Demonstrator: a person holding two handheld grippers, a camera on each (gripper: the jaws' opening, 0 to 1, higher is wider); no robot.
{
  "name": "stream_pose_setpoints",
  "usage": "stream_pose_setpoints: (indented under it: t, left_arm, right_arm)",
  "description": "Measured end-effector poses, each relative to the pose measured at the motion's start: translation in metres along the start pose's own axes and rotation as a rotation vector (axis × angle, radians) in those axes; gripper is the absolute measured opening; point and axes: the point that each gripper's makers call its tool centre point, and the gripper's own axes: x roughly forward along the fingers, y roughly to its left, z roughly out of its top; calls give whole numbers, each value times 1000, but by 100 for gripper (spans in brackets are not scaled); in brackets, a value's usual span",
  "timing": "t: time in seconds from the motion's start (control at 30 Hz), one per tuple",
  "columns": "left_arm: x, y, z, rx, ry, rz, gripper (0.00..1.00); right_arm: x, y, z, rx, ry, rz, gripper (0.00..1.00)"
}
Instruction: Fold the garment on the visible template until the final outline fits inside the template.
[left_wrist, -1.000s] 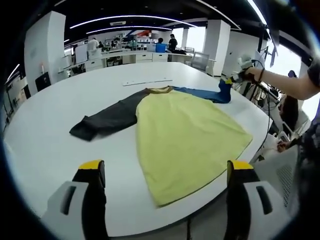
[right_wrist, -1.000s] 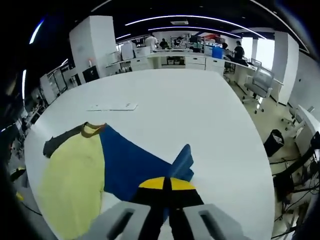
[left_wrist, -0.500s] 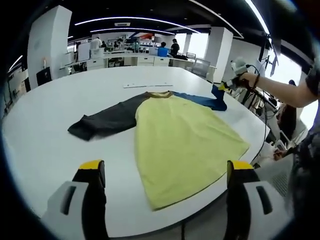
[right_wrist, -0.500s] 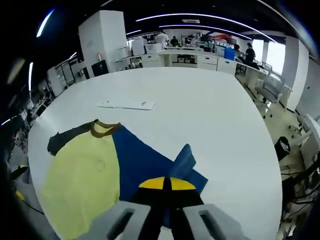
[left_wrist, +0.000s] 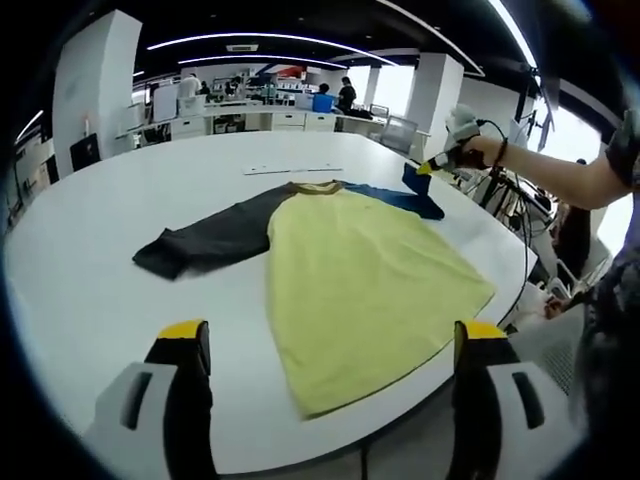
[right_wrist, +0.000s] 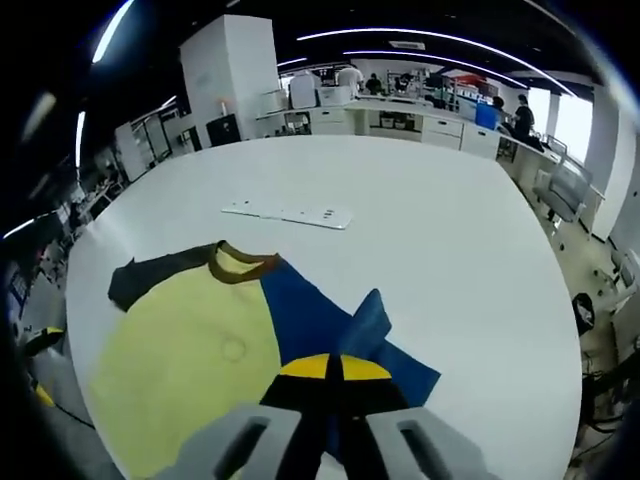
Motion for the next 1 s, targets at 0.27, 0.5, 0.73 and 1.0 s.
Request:
stream_pose_setpoints:
  t: [0.27,0.5,0.73,1.0]
  left_arm:
    - [2,-3,-1,8,8,-7,97]
    - [1,-2,-1,0,11,-4,98]
    - [2,-3,-3,-3,15,-8,98]
    - [2,-3,-3,-22,9,-3,97]
  right_arm:
    - [9,26,10,2,-11,43,0]
    - [15,51,18,-27,-14,71,0]
    - [21,74,27,-55,-23,93,0]
    - [27,101,35,-59,-39,141,0]
